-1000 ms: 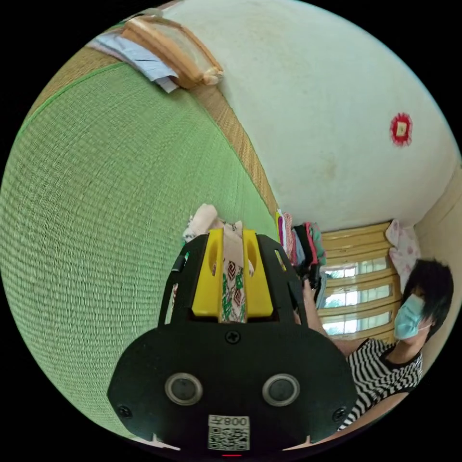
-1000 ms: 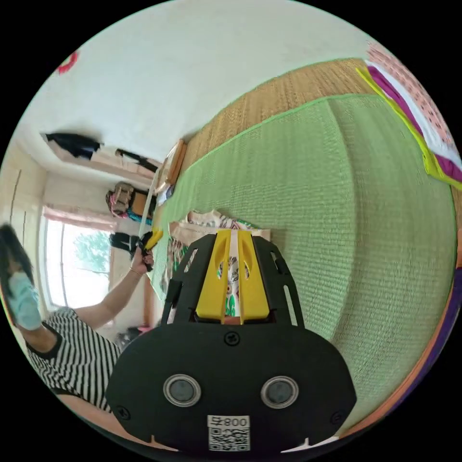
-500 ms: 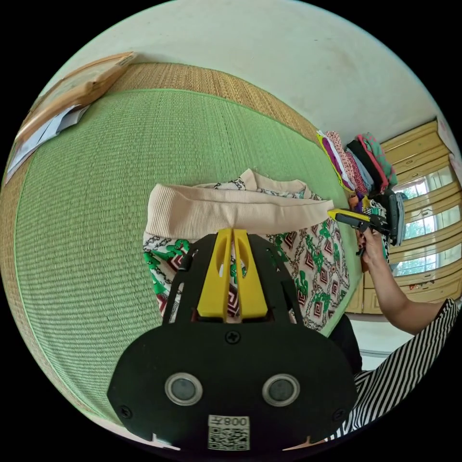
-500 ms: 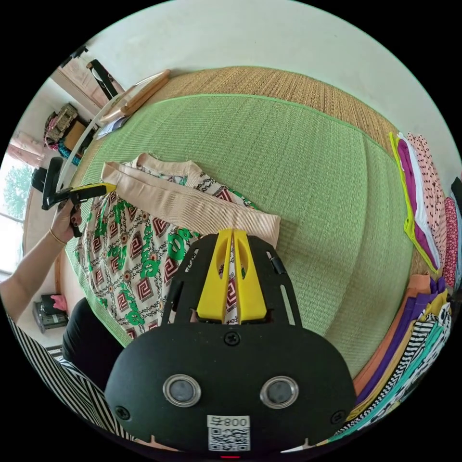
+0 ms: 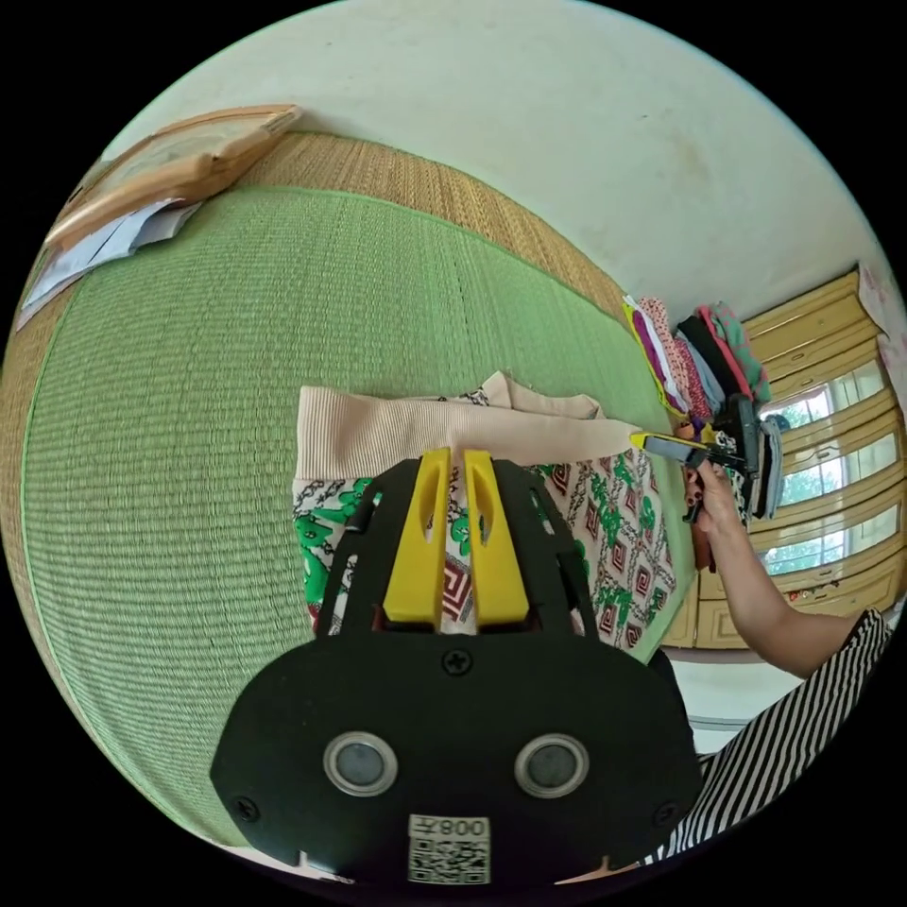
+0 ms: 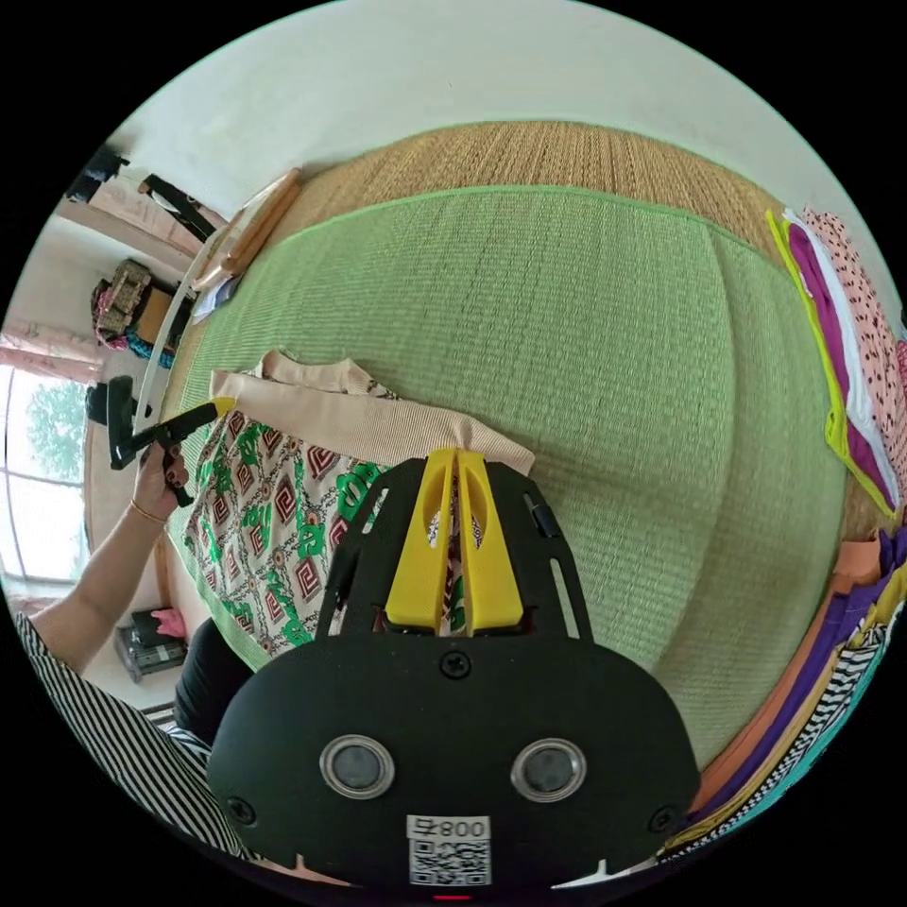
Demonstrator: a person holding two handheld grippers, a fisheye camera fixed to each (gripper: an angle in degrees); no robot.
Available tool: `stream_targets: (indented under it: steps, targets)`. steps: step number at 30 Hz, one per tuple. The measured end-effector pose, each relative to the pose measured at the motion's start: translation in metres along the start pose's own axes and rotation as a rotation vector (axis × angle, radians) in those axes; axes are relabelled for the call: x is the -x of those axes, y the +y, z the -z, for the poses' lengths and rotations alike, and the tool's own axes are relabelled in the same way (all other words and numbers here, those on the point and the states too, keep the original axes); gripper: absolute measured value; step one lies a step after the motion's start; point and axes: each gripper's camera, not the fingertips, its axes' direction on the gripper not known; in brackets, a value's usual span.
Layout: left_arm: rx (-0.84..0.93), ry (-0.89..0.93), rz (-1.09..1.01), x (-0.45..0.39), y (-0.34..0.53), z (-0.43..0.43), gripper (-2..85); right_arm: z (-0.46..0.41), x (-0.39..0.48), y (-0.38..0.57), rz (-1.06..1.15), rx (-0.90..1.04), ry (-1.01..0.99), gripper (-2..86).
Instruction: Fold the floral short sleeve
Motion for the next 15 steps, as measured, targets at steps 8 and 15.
stream_targets:
  steps: [8,15]
  targets:
    - [-0.054,0.034,0.001,0.021,0.088,0.016,5.3,0.087,-0.026,0.071,-0.020,-0.124,-0.056,4.8]
    - [0.009,-0.029,0.131,0.054,0.213,0.010,6.2,0.097,-0.050,0.220,-0.133,0.048,-0.147,7.5]
